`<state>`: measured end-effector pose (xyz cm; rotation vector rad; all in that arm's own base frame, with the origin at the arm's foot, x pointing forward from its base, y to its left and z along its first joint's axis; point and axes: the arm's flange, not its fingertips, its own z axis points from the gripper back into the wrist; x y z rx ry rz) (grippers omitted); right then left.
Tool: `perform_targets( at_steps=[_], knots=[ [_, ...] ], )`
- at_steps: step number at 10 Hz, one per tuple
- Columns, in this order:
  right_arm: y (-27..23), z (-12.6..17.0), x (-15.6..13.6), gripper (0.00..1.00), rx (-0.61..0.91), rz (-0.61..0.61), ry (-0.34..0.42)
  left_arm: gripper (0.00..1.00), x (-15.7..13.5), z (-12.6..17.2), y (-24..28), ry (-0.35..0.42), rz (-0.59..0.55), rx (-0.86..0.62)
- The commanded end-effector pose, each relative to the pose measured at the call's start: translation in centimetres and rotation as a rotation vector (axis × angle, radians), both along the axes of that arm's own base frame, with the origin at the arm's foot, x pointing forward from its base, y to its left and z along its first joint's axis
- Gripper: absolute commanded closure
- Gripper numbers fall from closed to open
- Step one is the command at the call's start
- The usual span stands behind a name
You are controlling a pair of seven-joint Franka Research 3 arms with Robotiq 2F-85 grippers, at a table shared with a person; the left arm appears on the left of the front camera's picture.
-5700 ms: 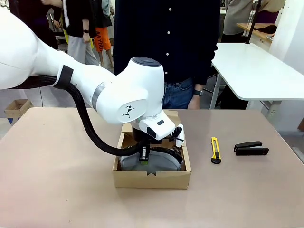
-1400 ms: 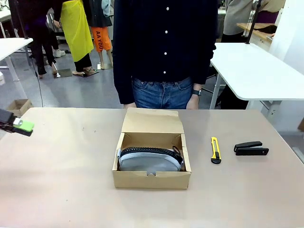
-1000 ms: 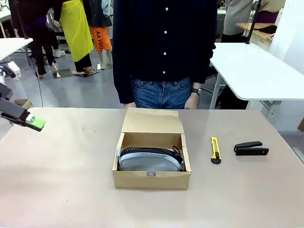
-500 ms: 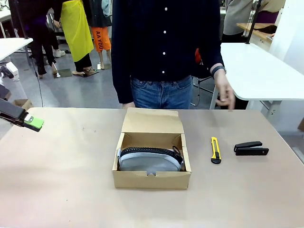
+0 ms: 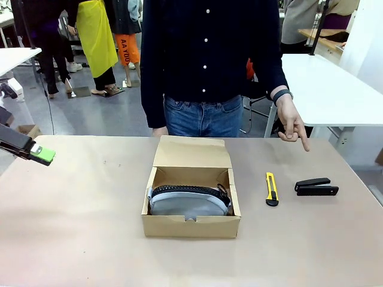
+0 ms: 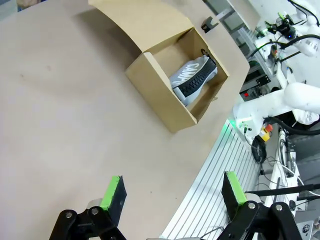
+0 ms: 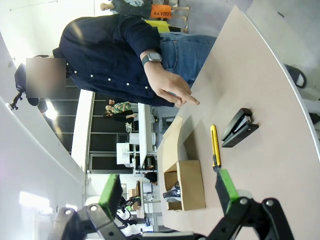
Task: Pack the items into the box.
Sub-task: Pick up the item specified by the human and place it in the Mailer Box.
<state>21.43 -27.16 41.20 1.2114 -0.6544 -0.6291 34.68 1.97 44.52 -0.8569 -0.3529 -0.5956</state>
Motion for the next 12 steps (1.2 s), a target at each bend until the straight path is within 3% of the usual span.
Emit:
perform_targets(
  at_steps=[1,5,6,7,8,9,11,12],
  knots=[
    [-0.1,0.2,0.2,0.00,-0.002,-0.010,-0.041,0.00,-0.1,0.0,0.3,-0.012,-0.007,0.003],
    [-0.1,0.2,0.2,0.00,-0.002,-0.010,-0.041,0.00,-0.1,0.0,0.3,-0.012,-0.007,0.003],
    [0.0,0.0,0.0,0.00,0.000,0.000,0.000,0.00,-0.1,0.0,0.3,-0.012,-0.007,0.003],
    [1.3,1.1,1.8,0.00,-0.117,0.165,-0.036,0.00,-0.1,0.0,0.3,-0.012,-0.007,0.003],
    [3.1,2.8,4.1,0.00,-0.304,0.362,-0.138,0.00,-0.1,0.0,0.3,-0.012,-0.007,0.003],
    [4.9,3.8,5.6,0.00,-0.409,0.566,-0.185,0.00,-0.1,0.0,0.3,-0.012,-0.007,0.003],
    [8.1,5.3,8.2,0.00,-0.588,0.799,-0.235,0.00,-0.1,0.0,0.3,-0.012,-0.007,0.003],
    [10.6,5.9,9.3,0.00,-0.661,0.944,-0.331,0.00,-0.1,0.0,0.3,-0.012,-0.007,0.003]
  ],
)
